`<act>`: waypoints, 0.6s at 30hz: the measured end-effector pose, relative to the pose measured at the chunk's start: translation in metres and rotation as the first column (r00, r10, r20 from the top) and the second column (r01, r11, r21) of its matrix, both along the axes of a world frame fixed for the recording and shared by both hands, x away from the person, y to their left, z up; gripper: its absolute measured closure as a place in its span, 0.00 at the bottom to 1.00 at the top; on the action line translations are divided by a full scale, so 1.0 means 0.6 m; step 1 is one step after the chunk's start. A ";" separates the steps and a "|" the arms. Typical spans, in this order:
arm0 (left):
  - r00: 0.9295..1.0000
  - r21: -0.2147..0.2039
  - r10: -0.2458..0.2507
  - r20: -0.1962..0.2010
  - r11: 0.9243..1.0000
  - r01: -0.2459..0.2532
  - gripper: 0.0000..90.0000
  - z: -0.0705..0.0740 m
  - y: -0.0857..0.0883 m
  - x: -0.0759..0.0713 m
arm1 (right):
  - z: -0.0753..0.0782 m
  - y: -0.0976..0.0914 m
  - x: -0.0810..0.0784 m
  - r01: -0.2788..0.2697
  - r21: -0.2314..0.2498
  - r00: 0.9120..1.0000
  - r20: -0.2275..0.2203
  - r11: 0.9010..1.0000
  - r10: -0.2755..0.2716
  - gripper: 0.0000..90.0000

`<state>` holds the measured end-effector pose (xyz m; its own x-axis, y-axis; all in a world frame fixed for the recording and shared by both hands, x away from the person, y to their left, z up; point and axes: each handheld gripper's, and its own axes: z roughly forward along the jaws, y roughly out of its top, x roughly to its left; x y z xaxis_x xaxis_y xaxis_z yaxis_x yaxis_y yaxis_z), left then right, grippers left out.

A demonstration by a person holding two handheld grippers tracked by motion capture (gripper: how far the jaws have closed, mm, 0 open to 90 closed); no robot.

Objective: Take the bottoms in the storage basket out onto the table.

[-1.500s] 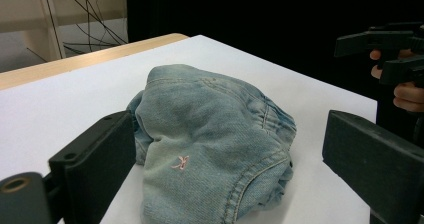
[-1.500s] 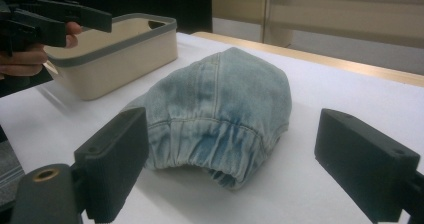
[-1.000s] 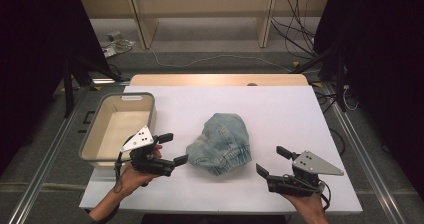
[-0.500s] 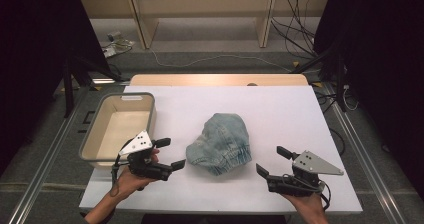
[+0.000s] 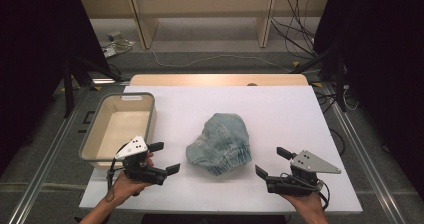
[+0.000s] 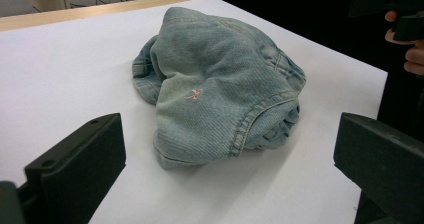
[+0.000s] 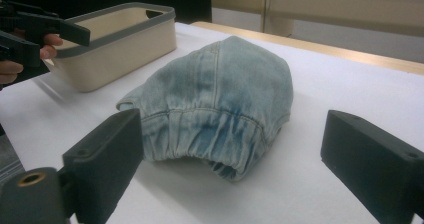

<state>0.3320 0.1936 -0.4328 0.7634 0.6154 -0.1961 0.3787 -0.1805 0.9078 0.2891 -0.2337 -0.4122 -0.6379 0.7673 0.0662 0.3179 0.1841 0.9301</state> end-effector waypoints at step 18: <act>1.000 -0.033 0.005 0.020 0.999 -0.004 0.00 0.005 0.009 -0.004 | -0.001 0.000 0.002 0.000 0.001 1.000 0.004 1.000 0.000 0.10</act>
<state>0.3293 0.1992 -0.4300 0.7644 0.6125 -0.2013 0.3613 -0.1484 0.9206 0.2901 -0.2334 -0.4126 -0.6385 0.7669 0.0651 0.3146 0.1829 0.9315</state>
